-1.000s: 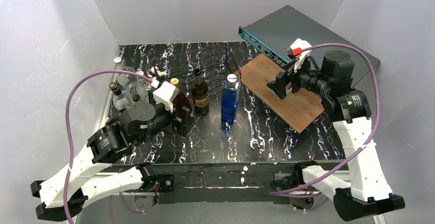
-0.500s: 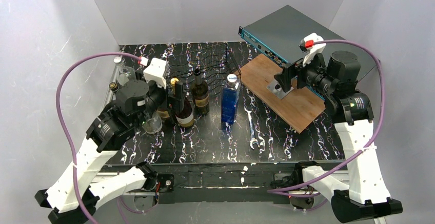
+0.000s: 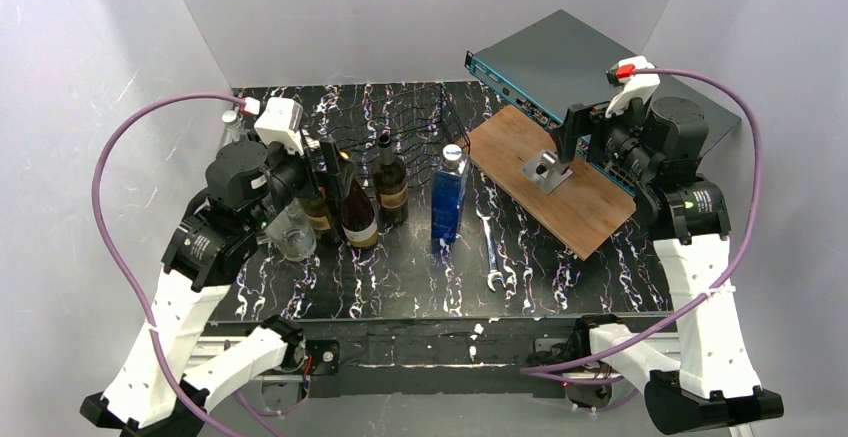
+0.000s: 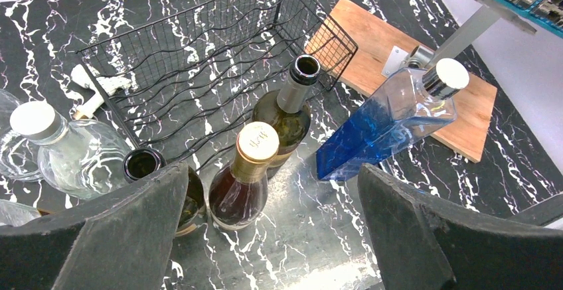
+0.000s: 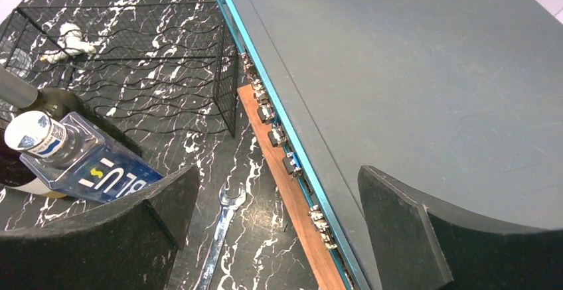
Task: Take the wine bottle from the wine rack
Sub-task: Reset both arms
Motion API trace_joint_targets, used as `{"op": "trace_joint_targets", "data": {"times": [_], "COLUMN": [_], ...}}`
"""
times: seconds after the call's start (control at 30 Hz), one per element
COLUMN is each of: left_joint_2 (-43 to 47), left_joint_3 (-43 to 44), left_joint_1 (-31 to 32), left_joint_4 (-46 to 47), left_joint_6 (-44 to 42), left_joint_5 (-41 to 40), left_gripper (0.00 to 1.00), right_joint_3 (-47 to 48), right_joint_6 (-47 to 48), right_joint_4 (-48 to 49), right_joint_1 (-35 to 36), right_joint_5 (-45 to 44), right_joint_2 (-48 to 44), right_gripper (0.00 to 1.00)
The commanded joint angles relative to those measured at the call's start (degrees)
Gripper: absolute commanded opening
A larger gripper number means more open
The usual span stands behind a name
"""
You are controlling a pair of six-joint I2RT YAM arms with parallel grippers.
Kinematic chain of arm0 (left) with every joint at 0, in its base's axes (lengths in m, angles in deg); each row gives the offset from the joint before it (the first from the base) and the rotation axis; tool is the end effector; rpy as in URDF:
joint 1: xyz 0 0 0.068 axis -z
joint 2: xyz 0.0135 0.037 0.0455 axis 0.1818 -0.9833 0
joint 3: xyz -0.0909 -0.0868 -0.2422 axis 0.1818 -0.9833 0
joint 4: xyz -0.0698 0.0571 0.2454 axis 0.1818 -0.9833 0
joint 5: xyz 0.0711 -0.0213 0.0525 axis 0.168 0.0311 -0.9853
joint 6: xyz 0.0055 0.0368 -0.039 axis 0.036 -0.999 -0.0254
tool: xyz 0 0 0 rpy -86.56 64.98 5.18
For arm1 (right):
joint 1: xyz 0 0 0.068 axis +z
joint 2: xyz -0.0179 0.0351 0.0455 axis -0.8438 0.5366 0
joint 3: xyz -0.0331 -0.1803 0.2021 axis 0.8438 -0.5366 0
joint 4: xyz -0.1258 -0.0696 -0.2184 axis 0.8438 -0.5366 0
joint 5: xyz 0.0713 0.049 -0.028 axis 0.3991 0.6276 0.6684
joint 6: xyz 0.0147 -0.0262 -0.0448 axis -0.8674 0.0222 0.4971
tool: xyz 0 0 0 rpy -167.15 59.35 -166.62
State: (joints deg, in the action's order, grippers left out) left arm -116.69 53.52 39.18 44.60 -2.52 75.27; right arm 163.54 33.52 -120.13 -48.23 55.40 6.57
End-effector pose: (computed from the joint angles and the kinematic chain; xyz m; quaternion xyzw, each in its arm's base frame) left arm 0.1349 -0.0694 0.4623 0.0705 0.7553 -0.1917 0.6227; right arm 0.1801 0.0342 0.4640 -0.1125 0.7640 0.0930 0.6284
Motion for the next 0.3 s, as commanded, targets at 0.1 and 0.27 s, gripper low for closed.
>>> {"op": "trace_joint_targets", "data": {"times": [0.1, 0.27], "left_joint_2": [2.5, 3.2], "left_joint_3": [0.3, -0.1], "left_joint_1": [-0.6, -0.6], "left_joint_4": [0.2, -0.2], "left_joint_6": [0.3, 0.6], "left_joint_5": [0.6, 1.1], "left_gripper": [0.98, 0.98], "right_joint_3": [3.9, 4.1], "right_joint_6": [-1.1, -1.0], "right_joint_4": [3.2, 3.5], "right_joint_1": [-1.2, -2.2], "right_joint_5": [-0.3, 3.0], "right_joint_2": [0.1, 0.8], "right_gripper": [0.98, 0.98]}}
